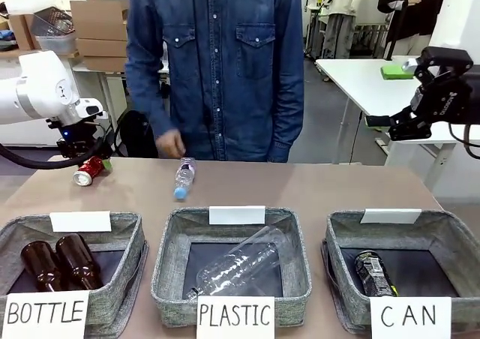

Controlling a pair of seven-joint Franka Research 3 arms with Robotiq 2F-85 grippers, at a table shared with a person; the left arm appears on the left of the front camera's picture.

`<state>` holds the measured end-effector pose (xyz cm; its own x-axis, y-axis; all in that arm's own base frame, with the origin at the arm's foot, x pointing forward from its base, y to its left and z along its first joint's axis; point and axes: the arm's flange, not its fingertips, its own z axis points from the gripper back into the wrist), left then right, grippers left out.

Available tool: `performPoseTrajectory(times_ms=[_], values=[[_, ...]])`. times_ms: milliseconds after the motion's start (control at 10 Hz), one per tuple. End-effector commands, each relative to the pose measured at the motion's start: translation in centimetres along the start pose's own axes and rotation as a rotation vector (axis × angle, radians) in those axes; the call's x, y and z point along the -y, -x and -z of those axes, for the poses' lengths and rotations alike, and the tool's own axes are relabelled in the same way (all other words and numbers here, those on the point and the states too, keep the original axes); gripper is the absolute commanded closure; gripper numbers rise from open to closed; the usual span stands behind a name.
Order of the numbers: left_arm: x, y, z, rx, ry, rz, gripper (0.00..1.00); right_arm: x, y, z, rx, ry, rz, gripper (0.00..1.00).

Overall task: Sort the can waste into the basket.
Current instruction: Pick up the can waste from the table and place it in the right Fabric basket.

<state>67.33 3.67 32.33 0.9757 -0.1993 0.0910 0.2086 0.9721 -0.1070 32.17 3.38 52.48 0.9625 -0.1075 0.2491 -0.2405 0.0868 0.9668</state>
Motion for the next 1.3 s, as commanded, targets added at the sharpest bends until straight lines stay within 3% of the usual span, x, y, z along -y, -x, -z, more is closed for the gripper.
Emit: performPoseTrajectory(times_ms=[0, 100, 200, 300, 400, 500, 900, 1000, 1200], values=[[0.0, 0.5, -0.1, -0.014, 0.004, 0.011, 0.0, -0.1, 0.0, -0.1, -0.006, -0.002, -0.016, 0.0], [0.1, 0.5, 0.0, -0.023, 0.001, 0.019, 0.59, -0.1, 0.0, -0.1, -0.006, -0.002, -0.016, 0.0], [0.0, 0.6, 0.0, -0.027, 0.001, 0.018, 0.58, -0.1, 0.0, -0.1, -0.006, -0.002, -0.016, 0.0], [-0.1, 0.6, 0.0, -0.026, -0.001, 0.02, 1.0, -0.1, 0.0, -0.1, -0.006, -0.002, -0.016, 0.0], [-0.1, 0.5, 0.0, -0.032, -0.009, 0.015, 0.63, -0.1, 0.0, -0.1, -0.006, -0.002, -0.016, 0.0], [-0.1, 0.5, 0.0, -0.037, -0.017, 0.005, 1.0, -0.1, 0.0, -0.1, -0.006, -0.002, -0.016, 0.0], [0.0, 0.8, -1.4, -0.008, -0.021, -0.001, 1.0, -0.1, 0.0, -0.1, -0.006, -0.002, -0.016, 0.0], [0.0, 1.3, -2.6, 0.012, -0.005, 0.005, 0.71, -0.1, 0.0, -0.1, -0.006, -0.002, -0.016, 0.0], [0.8, 4.8, -9.5, 0.1, 0.024, 0.037, 0.71, -0.1, 0.0, -0.1, -0.006, -0.002, -0.016, 0.0]])
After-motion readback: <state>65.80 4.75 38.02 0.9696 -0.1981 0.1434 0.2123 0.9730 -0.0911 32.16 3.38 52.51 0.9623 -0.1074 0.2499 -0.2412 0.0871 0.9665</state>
